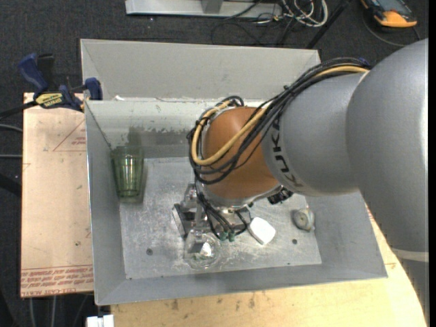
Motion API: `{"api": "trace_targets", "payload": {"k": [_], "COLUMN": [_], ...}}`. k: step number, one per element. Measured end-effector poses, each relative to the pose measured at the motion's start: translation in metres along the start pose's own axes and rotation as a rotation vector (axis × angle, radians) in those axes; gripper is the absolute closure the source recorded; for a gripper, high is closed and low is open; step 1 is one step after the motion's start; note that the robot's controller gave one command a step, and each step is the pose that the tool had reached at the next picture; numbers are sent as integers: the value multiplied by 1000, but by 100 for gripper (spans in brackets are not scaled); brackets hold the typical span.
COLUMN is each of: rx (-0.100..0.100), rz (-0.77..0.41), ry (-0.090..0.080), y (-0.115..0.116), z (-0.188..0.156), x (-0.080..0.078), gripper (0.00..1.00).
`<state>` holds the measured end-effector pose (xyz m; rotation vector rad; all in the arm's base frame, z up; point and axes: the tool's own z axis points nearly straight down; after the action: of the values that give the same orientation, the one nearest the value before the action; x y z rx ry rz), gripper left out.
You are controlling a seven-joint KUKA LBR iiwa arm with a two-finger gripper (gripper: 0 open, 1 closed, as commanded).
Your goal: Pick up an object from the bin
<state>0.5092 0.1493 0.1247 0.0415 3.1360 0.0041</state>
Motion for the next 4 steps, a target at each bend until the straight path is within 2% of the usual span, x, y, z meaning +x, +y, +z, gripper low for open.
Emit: {"api": "trace_targets", "payload": {"k": [1,2,3,4], "rx": [-14,-11,-8,-2], "rz": [-154,-337,-180,-264], "ry": [-39,-45,-20,15], "y": [-9,-15,-44,-67], "z": [22,22,37,47], "x": [-11,-17,-20,-80], "gripper": [0,0,0,100]}}
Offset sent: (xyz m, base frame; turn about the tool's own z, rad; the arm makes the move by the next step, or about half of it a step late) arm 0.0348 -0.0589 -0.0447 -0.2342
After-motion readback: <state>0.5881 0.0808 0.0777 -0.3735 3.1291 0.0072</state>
